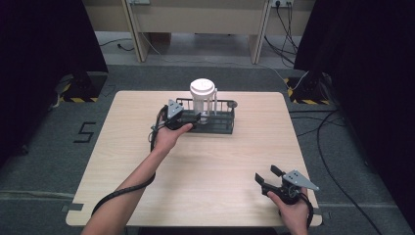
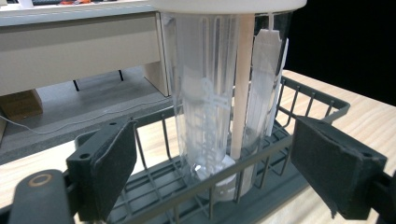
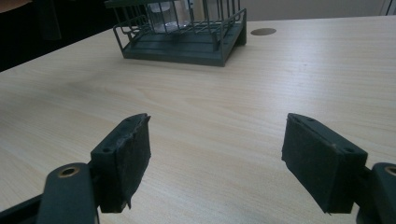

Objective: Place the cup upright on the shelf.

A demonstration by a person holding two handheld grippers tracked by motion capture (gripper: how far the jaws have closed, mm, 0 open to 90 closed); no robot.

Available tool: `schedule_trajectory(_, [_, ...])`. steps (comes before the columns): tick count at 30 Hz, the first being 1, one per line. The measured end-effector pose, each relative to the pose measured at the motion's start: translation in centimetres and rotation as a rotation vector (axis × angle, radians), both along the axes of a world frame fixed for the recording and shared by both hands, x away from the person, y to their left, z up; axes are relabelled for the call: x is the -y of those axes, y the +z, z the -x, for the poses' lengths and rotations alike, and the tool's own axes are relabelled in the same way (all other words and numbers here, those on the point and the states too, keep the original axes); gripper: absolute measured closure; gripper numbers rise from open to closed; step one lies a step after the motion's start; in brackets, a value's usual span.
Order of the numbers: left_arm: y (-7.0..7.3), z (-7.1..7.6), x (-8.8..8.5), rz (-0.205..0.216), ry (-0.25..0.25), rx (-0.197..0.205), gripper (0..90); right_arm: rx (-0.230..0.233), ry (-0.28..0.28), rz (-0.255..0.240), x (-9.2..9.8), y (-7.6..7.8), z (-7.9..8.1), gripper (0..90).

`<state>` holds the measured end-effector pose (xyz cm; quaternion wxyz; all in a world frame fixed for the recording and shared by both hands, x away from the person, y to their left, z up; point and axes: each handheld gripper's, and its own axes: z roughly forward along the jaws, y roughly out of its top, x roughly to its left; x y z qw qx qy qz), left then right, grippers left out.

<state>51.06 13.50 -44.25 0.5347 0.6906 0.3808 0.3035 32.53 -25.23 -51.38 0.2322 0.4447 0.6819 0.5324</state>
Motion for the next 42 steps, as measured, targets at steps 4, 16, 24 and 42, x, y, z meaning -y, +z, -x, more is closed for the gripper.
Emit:
schedule_trajectory(4, [0.0, 0.7, -0.6, -0.002, -0.003, 0.000, 14.2, 0.003, -0.002, 0.003, 0.0, 0.0, 0.0, 24.2])
schedule_trajectory(16, [0.0, 2.8, -2.8, 0.007, 0.014, -0.001, 14.2, 0.002, -0.003, 0.002, 0.0, 0.0, 0.0, 24.2])
schedule_trajectory(24, [0.0, 4.2, -4.1, 0.027, 0.014, -0.007, 14.2, 0.002, -0.005, 0.002, 0.0, 0.0, 0.0, 24.2])
schedule_trajectory(42, [-0.1, 7.1, -7.1, 0.020, 0.037, 0.022, 14.3, 0.001, -0.008, 0.001, 0.0, 0.0, 0.0, 24.2])
